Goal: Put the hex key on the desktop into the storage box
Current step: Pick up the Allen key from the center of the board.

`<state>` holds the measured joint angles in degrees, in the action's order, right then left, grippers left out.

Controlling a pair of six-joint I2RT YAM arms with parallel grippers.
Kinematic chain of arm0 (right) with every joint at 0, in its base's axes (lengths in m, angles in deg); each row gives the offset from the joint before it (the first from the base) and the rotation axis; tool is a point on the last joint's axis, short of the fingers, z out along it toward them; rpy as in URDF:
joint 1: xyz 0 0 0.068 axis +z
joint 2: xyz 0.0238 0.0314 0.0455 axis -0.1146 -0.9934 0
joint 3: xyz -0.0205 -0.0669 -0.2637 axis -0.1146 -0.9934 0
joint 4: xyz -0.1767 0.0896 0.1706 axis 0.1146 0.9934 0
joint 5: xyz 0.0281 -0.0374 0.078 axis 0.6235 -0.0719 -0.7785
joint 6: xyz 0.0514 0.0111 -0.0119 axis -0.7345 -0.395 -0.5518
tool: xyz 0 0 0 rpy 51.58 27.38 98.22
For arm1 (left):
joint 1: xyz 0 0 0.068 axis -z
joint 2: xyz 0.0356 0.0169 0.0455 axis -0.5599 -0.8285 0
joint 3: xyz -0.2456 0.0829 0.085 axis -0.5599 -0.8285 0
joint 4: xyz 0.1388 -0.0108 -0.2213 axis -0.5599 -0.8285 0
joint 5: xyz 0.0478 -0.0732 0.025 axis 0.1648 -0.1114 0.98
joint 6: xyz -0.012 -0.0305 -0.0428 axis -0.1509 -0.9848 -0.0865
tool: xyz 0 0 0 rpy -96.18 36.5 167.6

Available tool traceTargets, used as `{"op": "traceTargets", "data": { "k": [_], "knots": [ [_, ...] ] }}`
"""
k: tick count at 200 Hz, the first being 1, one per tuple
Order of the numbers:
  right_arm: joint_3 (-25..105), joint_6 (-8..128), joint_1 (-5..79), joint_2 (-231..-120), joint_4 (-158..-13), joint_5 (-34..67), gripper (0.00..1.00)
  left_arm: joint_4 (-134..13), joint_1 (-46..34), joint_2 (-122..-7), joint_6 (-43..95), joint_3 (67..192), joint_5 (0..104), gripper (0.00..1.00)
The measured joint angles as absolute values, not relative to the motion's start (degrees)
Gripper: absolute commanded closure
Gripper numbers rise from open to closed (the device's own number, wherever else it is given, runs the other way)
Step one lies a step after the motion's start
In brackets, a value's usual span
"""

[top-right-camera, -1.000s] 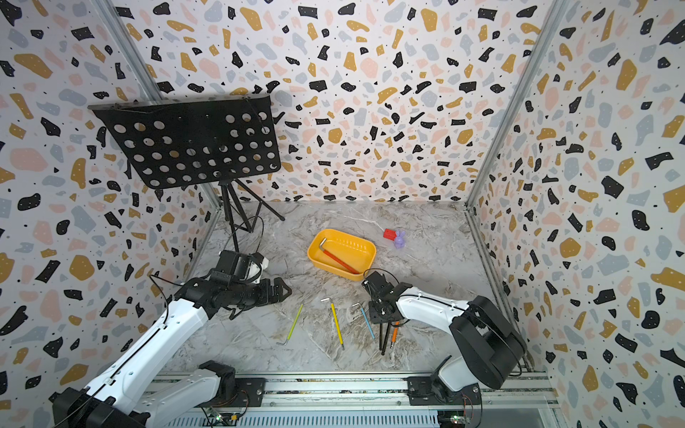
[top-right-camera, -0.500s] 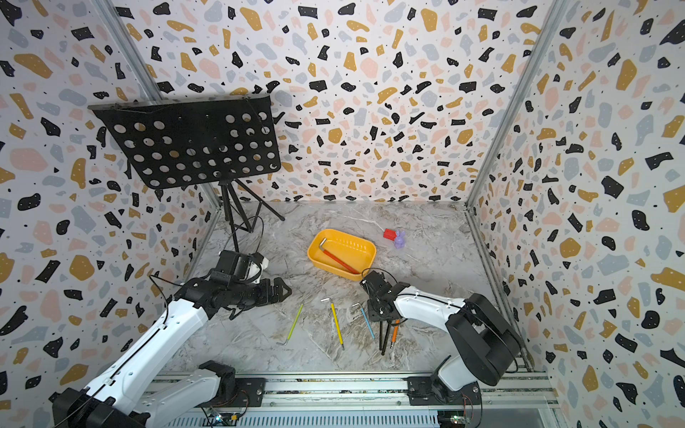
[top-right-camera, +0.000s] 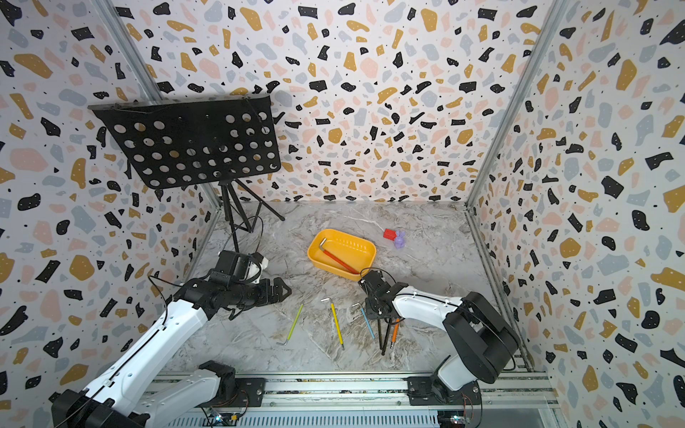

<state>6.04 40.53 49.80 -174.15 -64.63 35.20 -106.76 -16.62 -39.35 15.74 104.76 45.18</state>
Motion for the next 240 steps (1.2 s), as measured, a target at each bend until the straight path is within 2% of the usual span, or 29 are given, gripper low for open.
{"op": "traceTargets", "data": {
  "k": [52, 162, 205, 240],
  "knots": [
    [6.0, 40.8, 49.8, -173.8, -65.2, 34.5, 1.00, -106.8, -16.6, -39.3, 15.7, 104.8, 45.2, 0.00],
    [6.4, 43.4, 50.1, -162.1, -58.3, 32.7, 1.00, -106.8, -16.6, -39.3, 15.6, 104.8, 45.8, 0.00],
    [11.3, 46.8, 50.1, -160.9, -54.5, 32.8, 1.00, -106.8, -16.6, -39.8, 14.6, 105.4, 44.6, 0.00],
    [16.4, 50.4, 50.1, -161.0, -52.6, 32.9, 1.00, -106.6, -16.6, -43.0, 14.2, 110.6, 43.3, 0.00]
  ]
}}
